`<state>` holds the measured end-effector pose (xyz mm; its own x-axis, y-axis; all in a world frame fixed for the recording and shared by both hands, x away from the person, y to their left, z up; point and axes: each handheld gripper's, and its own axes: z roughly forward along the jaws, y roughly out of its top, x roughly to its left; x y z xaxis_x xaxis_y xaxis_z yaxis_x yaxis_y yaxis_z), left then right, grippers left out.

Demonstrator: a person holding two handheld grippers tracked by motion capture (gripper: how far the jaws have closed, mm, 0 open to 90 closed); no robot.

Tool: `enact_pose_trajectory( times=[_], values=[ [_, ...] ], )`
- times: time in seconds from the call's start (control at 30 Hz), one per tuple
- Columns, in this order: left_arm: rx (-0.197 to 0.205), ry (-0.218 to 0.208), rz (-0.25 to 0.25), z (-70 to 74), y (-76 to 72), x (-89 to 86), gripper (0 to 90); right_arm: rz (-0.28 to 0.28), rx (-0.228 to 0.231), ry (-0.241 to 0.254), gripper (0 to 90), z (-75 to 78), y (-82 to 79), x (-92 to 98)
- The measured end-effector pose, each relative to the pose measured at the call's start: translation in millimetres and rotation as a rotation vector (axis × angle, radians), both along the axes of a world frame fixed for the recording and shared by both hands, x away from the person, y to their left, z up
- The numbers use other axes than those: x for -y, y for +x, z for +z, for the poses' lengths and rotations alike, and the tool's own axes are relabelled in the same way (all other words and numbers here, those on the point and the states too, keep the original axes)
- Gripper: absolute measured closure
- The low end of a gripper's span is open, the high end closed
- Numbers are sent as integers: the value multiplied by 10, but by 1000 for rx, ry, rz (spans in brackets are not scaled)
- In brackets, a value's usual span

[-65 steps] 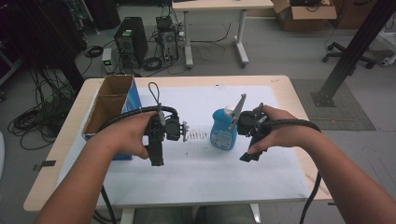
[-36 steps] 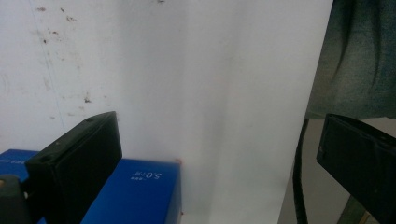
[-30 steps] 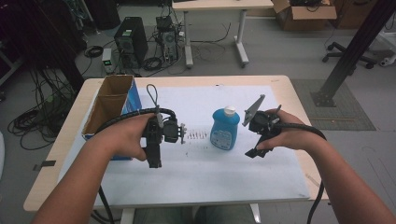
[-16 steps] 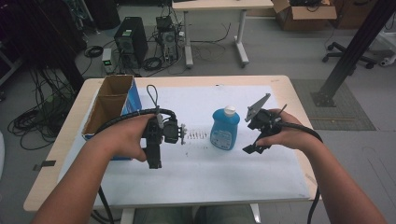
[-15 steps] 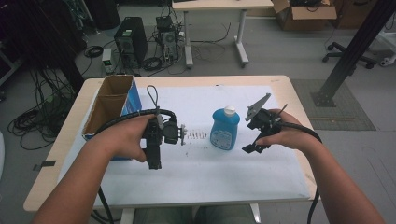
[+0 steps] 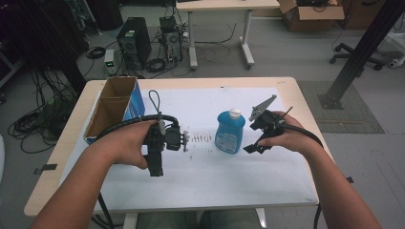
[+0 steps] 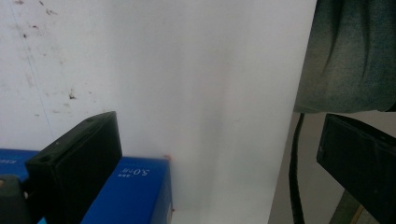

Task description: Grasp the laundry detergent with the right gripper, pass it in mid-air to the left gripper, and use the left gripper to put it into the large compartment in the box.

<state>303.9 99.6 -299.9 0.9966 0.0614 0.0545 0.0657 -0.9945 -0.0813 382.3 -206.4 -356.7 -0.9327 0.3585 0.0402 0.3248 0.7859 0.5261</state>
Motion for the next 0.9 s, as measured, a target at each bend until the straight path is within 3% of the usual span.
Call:
enact_pose_trajectory(
  times=[0.9],
  values=[
    [0, 10, -9, 11, -73, 17, 4, -57, 44, 122, 32, -254, 79, -97]
  ],
)
